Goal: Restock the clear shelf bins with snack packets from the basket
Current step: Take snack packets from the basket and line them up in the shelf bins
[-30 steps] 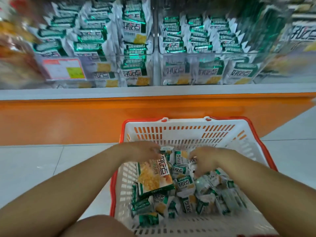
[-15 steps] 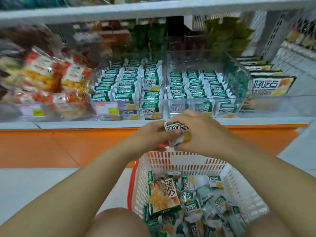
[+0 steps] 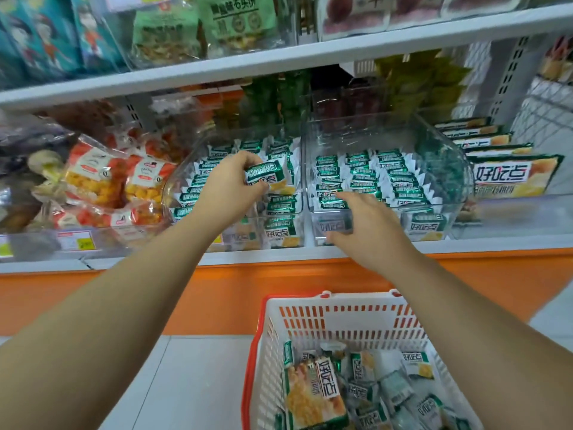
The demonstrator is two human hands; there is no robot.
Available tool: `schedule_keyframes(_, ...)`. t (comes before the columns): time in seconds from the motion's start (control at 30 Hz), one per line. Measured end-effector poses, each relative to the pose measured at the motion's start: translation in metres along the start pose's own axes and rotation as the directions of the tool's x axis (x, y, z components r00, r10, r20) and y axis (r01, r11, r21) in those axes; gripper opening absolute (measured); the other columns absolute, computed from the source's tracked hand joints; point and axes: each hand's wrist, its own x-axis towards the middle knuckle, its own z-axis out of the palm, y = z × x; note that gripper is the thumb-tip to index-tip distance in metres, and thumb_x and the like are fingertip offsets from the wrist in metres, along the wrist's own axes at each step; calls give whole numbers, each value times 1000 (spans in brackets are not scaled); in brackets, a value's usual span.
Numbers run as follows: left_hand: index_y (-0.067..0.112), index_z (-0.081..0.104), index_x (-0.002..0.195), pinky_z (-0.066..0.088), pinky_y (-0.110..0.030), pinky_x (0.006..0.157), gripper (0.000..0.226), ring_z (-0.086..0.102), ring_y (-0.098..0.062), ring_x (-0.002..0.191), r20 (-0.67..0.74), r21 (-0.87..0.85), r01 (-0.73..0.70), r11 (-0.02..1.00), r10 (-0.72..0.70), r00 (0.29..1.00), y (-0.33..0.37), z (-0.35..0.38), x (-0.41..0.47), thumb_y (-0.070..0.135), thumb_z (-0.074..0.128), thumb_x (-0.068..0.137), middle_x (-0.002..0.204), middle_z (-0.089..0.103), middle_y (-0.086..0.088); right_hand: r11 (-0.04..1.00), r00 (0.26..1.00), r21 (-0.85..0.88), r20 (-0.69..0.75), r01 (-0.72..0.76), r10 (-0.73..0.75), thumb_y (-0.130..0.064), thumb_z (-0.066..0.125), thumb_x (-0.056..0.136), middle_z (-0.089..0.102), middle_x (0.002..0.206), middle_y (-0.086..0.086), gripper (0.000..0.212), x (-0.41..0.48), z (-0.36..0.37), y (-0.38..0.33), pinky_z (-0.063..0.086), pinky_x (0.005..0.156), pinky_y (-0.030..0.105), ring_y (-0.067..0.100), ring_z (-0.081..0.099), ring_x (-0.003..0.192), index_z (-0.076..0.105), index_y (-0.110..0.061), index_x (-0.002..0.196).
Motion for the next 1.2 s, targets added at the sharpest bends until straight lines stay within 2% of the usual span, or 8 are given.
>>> schedule_keyframes(0.1,22,53,131,45,-31,81,46,58,-26,100,41,126,26,992,-31,999,-2,8,27,29,67,88,124,58,-7,1000,1000,-8,21,-14,14,-41,61,87,42,142,1,65,5,5,5,27,111,46,23,33,133,32,-28,144)
schedule_keyframes(0.2,31,55,128,43,-42,97,45,56,-29,112,80,179,67,982,-82,993,-3,20,49,36,68,85,131,56,-6,1000,1000,14,28,-5,5,-41,60,88,41,142,-1,63,9,7,8,29,109,46,21,32,133,33,-28,143)
schedule_keyframes(0.47,20,53,128,43,-31,82,45,58,-27,107,172,180,32,983,-64,983,-13,44,71,21,70,86,130,55,-9,999,998,-1,45,41,-41,-42,59,88,38,142,-6,60,9,9,16,27,111,43,17,27,134,34,-29,142)
schedule_keyframes(0.6,25,53,120,32,-46,100,36,51,-32,111,95,350,1,937,-37,995,-15,57,71,25,67,87,126,49,-8,999,998,5,37,48,-48,-41,58,88,36,143,-6,62,11,11,16,29,109,40,17,25,134,31,-29,143)
schedule_keyframes(0.8,33,55,125,28,-46,105,41,33,-34,130,98,465,8,885,-60,993,-14,55,70,36,67,86,136,44,-9,999,998,-8,46,52,-51,-40,57,89,34,144,-6,63,10,11,15,29,109,41,16,23,135,29,-30,144)
schedule_keyframes(0.9,31,50,131,29,-45,106,49,34,-30,130,43,382,7,924,-25,999,-10,49,54,40,65,85,137,43,-5,992,995,-79,-7,96,-97,-38,58,89,34,143,-5,59,5,13,17,25,112,39,16,24,135,33,-28,142)
schedule_keyframes(1.07,16,60,116,42,-38,87,29,52,-23,106,-350,45,-250,967,250,903,-2,60,-26,19,50,89,114,57,-4,970,956,-120,-183,211,-231,-22,63,85,50,129,1,41,-16,13,31,33,106,40,20,39,126,56,-19,126)
schedule_keyframes(1.2,15,64,103,50,-34,73,23,61,-20,84,-205,-18,-406,914,394,896,16,96,-76,13,51,84,97,63,0,985,984,-101,-93,140,-150,-21,60,89,52,124,-3,32,-39,23,65,40,89,30,17,48,113,60,-19,122)
